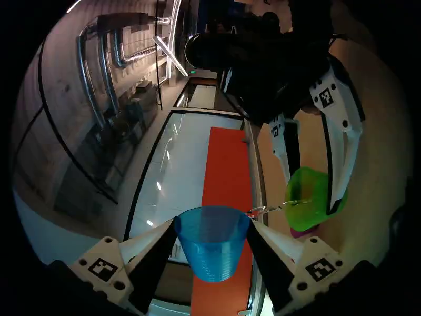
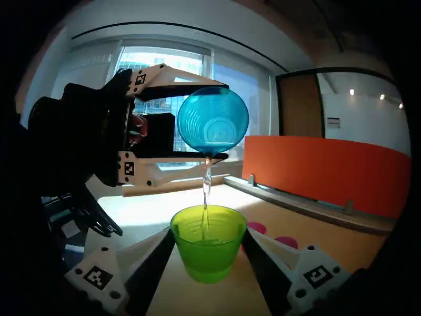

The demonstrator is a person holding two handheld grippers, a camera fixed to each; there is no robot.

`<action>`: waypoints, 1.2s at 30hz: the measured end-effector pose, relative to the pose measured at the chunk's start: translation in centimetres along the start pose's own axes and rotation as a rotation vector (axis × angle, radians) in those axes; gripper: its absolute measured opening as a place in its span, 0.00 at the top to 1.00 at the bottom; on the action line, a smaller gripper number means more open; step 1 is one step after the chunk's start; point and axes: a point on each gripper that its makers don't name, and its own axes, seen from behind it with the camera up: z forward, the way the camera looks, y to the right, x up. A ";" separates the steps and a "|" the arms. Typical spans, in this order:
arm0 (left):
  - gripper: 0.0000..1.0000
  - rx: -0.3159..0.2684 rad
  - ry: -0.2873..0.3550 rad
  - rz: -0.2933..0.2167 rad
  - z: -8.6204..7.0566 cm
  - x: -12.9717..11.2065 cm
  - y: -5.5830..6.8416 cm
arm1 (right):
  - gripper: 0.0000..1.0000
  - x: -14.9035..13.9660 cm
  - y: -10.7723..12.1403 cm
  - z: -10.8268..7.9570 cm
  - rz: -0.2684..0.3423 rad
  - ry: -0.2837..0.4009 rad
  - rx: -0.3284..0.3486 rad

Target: Pour water

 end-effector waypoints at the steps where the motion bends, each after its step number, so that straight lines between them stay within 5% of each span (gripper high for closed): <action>1: 0.12 0.000 0.000 0.005 0.0 0.0 0.0 | 0.11 0.0 0.0 0.0 0.000 0.000 0.000; 36: 0.12 0.015 0.010 0.199 0.1 2.0 0.7 | 0.11 0.2 0.5 -0.3 0.003 0.011 -0.010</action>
